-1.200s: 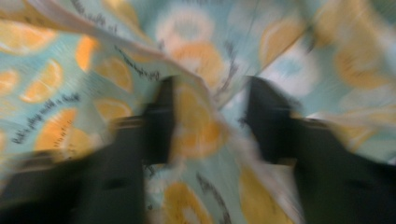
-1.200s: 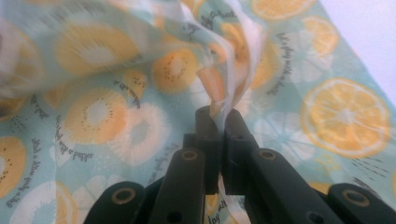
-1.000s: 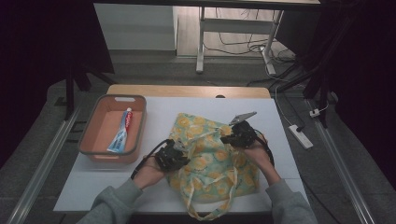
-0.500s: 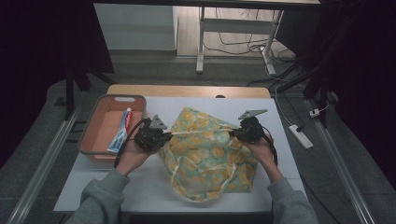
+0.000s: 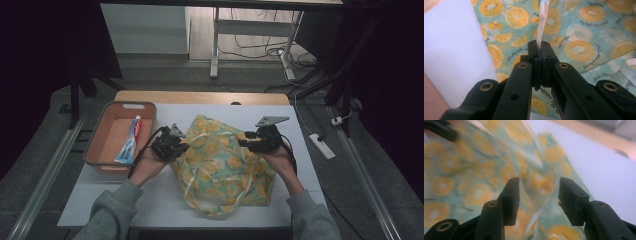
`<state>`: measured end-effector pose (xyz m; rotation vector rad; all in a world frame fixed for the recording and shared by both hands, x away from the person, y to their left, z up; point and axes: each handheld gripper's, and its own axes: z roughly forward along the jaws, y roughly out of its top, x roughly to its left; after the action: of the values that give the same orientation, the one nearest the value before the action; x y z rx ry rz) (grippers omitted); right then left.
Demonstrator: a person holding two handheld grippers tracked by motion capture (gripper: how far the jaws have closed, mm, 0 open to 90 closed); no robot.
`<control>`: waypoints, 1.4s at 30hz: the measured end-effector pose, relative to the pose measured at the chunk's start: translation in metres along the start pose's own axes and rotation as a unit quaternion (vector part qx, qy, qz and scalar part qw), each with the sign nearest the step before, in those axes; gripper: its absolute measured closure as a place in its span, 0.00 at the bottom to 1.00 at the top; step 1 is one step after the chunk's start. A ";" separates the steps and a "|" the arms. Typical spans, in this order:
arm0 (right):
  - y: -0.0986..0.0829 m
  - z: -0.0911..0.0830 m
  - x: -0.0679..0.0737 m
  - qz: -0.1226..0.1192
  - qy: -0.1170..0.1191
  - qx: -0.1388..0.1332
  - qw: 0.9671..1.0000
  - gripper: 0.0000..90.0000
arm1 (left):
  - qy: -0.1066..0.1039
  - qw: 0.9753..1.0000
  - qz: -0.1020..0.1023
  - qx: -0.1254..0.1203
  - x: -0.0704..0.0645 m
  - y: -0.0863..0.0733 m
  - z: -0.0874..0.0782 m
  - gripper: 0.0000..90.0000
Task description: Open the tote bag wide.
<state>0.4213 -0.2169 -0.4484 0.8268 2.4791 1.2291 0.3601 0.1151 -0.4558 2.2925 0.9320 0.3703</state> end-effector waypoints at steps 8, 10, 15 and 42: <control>0.007 0.019 0.030 -0.037 0.071 0.039 0.996 0.57 | -0.003 1.000 0.004 0.001 -0.002 -0.001 0.001 0.97; 0.002 0.036 0.031 -0.040 0.071 0.064 0.995 0.56 | -0.005 1.000 0.004 0.001 -0.003 -0.001 0.002 0.97; -0.007 0.077 0.018 -0.047 0.032 0.096 0.994 0.52 | -0.008 1.000 0.005 0.001 -0.004 -0.001 0.003 0.97; -0.003 0.066 0.004 -0.042 0.040 0.080 0.995 0.99 | -0.172 0.972 0.163 0.003 -0.103 0.034 0.002 0.51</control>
<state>0.4473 -0.1734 -0.4914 0.7151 2.6754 1.0646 0.3059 0.0227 -0.4377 2.4145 0.3856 0.0971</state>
